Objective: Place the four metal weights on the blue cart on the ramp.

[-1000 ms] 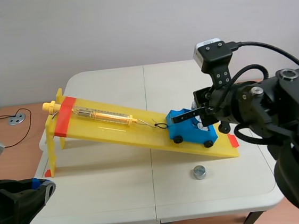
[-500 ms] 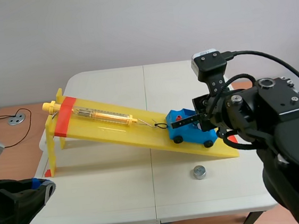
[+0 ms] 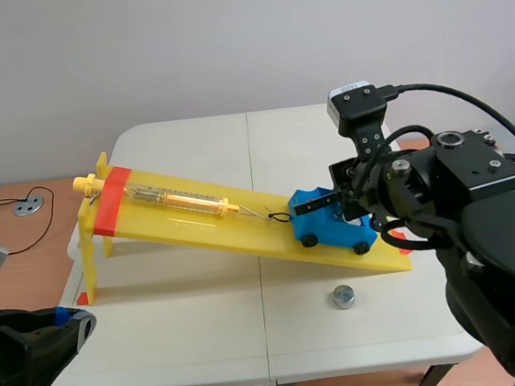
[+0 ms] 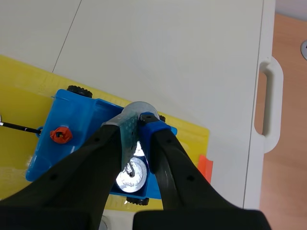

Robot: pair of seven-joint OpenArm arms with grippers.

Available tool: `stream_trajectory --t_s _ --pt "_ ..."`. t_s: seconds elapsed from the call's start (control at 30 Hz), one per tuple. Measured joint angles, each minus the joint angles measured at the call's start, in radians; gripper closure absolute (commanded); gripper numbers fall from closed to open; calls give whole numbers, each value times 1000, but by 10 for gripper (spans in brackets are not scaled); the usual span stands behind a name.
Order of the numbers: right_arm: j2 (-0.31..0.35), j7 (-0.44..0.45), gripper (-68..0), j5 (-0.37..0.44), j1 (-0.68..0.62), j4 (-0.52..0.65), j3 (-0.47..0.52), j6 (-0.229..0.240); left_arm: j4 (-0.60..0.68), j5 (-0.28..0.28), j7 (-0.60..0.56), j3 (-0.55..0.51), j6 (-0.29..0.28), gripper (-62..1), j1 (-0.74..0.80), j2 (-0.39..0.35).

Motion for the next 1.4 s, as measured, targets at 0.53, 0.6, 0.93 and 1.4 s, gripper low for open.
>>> stream_trajectory --t_s 0.53,0.6,0.93,1.4 --pt "0 -31 -7 0 0 0 -23 6 0 0 0 0 0 -27 0 0" --pt "0 -31 -7 0 0 0 -23 18 0 0 0 0 0 -27 0 0" --pt "0 -24 -200 0 -2 0 -23 45 0 0 0 0 0 -27 0 0" --pt "77 -87 -237 95 -60 224 -20 71 0 0 0 0 0 -27 0 0"
